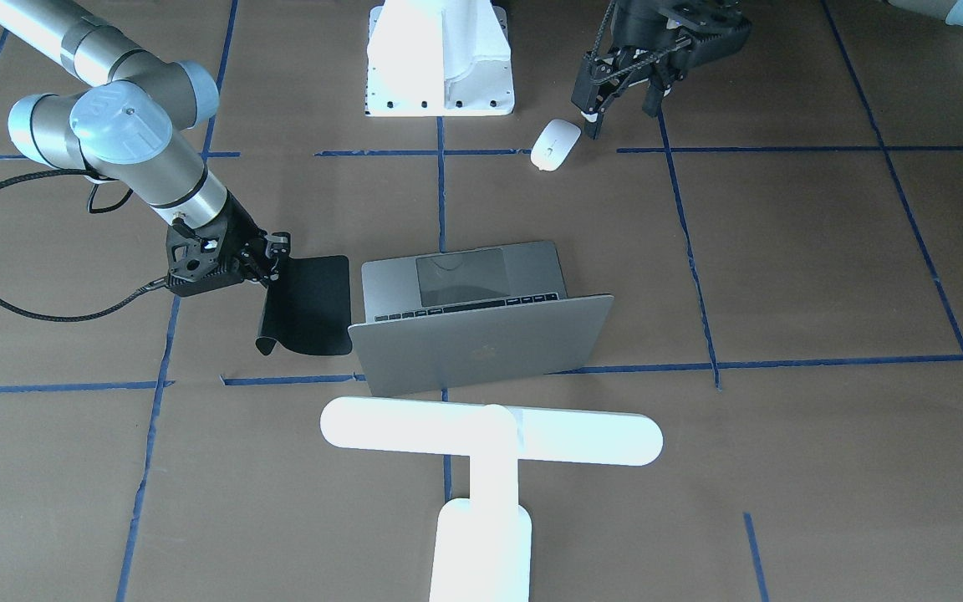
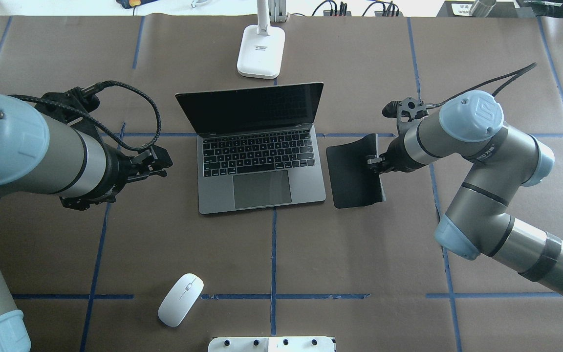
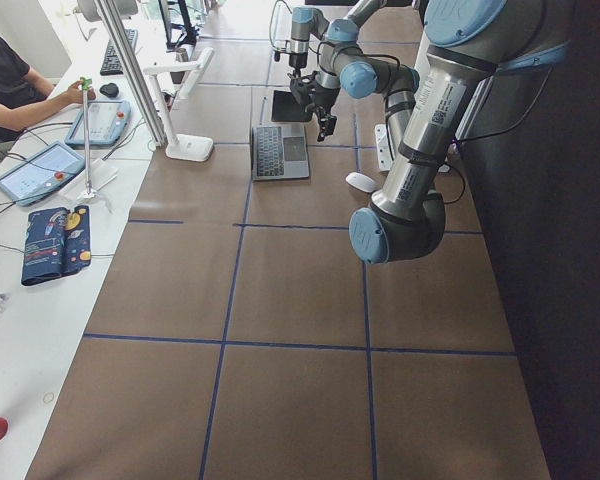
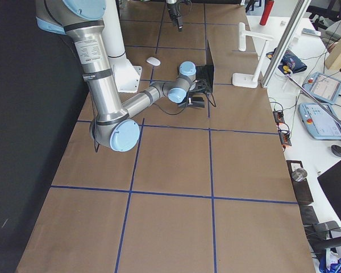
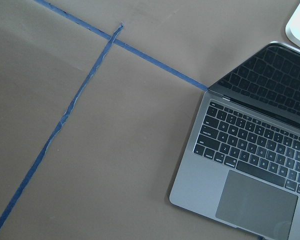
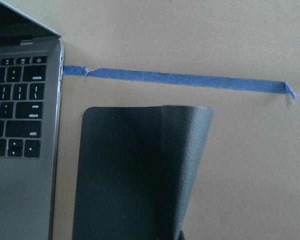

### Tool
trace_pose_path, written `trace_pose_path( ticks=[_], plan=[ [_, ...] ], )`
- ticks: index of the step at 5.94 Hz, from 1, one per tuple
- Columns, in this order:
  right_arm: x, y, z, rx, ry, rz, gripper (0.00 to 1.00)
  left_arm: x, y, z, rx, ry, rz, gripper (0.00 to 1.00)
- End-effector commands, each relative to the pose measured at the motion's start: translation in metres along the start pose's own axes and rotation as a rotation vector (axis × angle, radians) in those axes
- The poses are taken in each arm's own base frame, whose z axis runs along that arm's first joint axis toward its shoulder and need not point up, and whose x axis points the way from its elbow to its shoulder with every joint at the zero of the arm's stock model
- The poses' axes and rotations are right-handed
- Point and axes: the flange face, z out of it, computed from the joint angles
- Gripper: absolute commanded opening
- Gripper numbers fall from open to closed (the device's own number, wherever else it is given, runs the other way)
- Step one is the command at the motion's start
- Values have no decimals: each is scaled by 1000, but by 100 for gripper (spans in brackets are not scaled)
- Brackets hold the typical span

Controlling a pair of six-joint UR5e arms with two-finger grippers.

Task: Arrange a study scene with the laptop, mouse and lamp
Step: 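Drag the black mouse pad with the right gripper beside the laptop, then release the pad and raise the right gripper while the left nears the mouse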

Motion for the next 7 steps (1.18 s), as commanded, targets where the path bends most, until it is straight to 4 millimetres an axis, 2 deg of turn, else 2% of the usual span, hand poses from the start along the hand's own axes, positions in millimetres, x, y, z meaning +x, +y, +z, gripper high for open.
trace_pose_path(
  ticks=[1, 2, 3, 4, 5, 6, 7],
  plan=[
    [-2, -15, 5, 2, 8, -16, 17, 0, -1, -1, 1, 2, 1, 100],
    [1, -17, 6, 1, 14, -13, 68, 1, 0, -1, 1, 3, 1, 100],
    [3, -22, 1, 4, 12, -6, 100, 1, 0, -1, 1, 3, 2, 100],
    [13, -31, -10, -16, 2, 18, 100, 1, -1, -1, 1, 2, 2, 100],
    [25, -44, -29, -44, 1, 64, 100, 0, 1, 1, -2, -2, 7, 100],
    [33, -53, -48, -40, 8, 93, 100, -4, 10, 12, -18, -23, 31, 100],
    [36, -56, -74, -44, 54, 141, 100, -7, 32, 22, -54, -42, 121, 100]
  ],
)
